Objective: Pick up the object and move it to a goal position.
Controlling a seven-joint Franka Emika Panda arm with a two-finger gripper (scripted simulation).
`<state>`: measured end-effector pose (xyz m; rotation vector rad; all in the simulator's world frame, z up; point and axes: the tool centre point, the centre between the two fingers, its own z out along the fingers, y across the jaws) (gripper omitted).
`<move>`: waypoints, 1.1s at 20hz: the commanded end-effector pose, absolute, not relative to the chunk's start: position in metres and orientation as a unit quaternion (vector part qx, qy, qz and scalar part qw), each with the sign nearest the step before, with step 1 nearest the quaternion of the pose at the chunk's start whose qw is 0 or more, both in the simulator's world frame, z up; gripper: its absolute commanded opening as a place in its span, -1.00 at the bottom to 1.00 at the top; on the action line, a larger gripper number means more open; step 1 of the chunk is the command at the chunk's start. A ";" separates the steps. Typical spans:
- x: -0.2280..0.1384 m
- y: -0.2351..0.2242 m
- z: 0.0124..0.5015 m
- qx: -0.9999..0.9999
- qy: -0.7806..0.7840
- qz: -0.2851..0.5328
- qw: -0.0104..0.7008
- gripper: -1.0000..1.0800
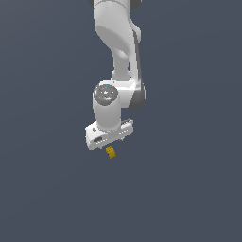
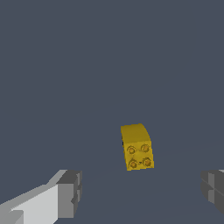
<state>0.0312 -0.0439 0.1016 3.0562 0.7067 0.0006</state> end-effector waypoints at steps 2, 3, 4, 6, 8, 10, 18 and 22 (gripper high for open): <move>0.035 -0.050 0.089 0.967 0.254 0.000 0.002 0.92; 0.035 -0.051 0.086 0.966 0.260 0.000 0.001 0.92; 0.036 -0.052 0.083 0.964 0.266 0.000 0.001 0.92; 0.037 -0.054 0.079 0.961 0.275 0.000 0.001 0.92; 0.038 -0.056 0.076 0.959 0.283 0.000 0.000 0.92; 0.038 -0.057 0.073 0.958 0.287 0.000 0.000 0.92; 0.038 -0.057 0.067 0.958 0.288 0.000 0.000 0.92; 0.037 -0.057 0.050 0.957 0.289 0.000 0.000 0.92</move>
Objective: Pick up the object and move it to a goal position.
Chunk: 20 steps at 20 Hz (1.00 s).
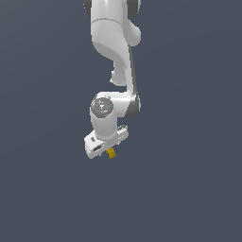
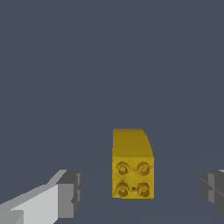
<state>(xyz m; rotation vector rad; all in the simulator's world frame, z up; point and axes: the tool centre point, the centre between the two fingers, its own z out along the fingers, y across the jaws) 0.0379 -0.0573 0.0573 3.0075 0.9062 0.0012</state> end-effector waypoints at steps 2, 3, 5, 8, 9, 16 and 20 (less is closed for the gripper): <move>0.037 -0.057 0.039 0.957 0.289 0.000 0.000 0.92; 0.037 -0.057 0.034 0.957 0.290 0.000 0.000 0.92; 0.037 -0.057 0.027 0.957 0.290 0.000 0.000 0.92; 0.038 -0.057 0.022 0.957 0.290 0.000 0.000 0.92; 0.038 -0.057 0.022 0.957 0.290 0.000 0.000 0.92; 0.038 -0.057 0.022 0.957 0.290 0.000 0.000 -1.00; 0.038 -0.057 0.022 0.957 0.290 0.000 0.000 -1.00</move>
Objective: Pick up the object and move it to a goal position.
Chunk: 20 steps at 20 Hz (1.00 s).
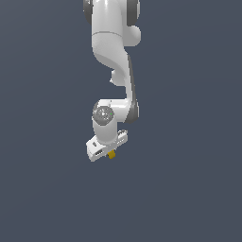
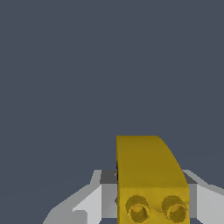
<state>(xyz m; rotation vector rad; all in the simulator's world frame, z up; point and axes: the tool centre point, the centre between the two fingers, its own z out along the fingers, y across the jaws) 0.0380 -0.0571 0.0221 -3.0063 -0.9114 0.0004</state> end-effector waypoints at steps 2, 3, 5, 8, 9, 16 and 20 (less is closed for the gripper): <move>0.038 -0.058 0.022 -0.957 -0.290 0.000 0.000 -1.00; 0.038 -0.058 0.023 -0.957 -0.290 0.000 0.000 -1.00; 0.036 -0.059 0.025 -0.957 -0.290 0.000 0.000 -1.00; 0.033 -0.062 0.032 -0.957 -0.290 0.000 0.000 -1.00; 0.032 -0.063 0.035 -0.957 -0.290 0.000 0.000 -1.00; 0.015 -0.079 0.069 -0.957 -0.290 0.000 0.000 -1.00; 0.001 -0.092 0.098 -0.957 -0.290 0.000 0.000 -1.00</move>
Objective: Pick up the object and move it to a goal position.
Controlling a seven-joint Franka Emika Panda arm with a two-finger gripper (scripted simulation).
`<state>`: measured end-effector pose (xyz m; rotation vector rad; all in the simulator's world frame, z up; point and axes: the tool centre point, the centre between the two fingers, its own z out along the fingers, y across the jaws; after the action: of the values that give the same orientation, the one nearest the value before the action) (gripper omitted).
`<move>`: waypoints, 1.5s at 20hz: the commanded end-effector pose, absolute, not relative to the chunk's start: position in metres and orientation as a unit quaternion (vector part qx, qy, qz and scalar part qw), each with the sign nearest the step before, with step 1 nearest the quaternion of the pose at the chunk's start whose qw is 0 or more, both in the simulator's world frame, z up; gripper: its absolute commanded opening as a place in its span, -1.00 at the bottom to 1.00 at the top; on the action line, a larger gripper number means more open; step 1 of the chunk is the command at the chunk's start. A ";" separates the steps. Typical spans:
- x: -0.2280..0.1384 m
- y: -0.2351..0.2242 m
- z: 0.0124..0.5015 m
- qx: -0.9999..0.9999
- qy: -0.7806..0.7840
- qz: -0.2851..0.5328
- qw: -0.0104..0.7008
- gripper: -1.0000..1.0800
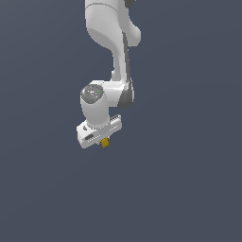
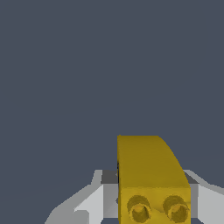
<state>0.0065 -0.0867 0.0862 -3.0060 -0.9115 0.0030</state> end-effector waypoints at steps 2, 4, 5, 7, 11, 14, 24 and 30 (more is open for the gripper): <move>-0.007 -0.100 0.116 -0.957 -0.290 0.000 0.000 -1.00; -0.016 -0.108 0.134 -0.957 -0.290 0.000 0.000 -1.00; -0.020 -0.112 0.143 -0.957 -0.290 0.000 0.000 -1.00; -0.029 -0.121 0.162 -0.957 -0.290 0.000 0.000 -1.00; -0.047 -0.138 0.201 -0.957 -0.290 0.000 0.000 -1.00; -0.061 -0.152 0.233 -0.957 -0.290 0.000 0.001 -1.00; -0.107 -0.199 0.338 -0.957 -0.290 -0.001 0.001 -1.00; -0.129 -0.223 0.390 -0.957 -0.290 -0.001 0.001 -1.00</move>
<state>-0.1232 -0.2180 0.3774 -3.0054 -0.9101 -0.0034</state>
